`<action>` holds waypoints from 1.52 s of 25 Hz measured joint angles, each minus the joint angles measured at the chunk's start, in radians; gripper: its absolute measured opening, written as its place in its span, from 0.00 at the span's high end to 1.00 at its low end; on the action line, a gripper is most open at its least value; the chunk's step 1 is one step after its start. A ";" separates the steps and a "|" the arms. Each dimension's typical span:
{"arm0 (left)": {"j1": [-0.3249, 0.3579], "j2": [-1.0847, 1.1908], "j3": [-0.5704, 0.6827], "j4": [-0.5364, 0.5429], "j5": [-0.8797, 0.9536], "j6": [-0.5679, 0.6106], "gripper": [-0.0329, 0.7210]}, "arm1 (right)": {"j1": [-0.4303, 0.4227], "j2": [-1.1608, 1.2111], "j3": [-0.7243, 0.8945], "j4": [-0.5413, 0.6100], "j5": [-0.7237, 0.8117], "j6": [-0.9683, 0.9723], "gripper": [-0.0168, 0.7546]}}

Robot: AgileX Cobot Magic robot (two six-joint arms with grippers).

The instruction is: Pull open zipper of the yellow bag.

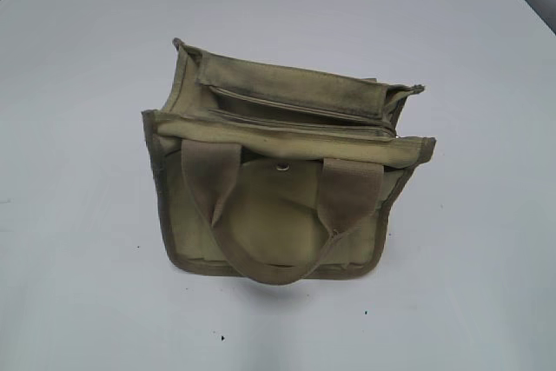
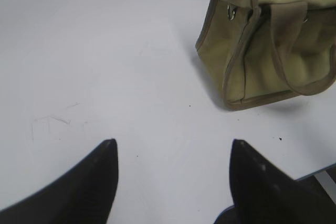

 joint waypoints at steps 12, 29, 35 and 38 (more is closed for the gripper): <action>0.293 0.000 0.000 -0.002 0.000 0.000 0.28 | -0.272 -0.106 0.000 0.069 -0.002 0.000 0.22; 0.265 0.000 0.000 -0.002 -0.001 0.000 0.28 | -0.236 -0.109 0.000 0.151 -0.006 0.000 0.22; 0.265 0.000 0.000 -0.002 -0.001 0.000 0.28 | -0.236 -0.109 0.000 0.156 -0.006 0.000 0.22; 0.265 0.000 0.000 -0.002 -0.001 0.000 0.28 | -0.236 -0.109 0.000 0.158 -0.006 0.000 0.22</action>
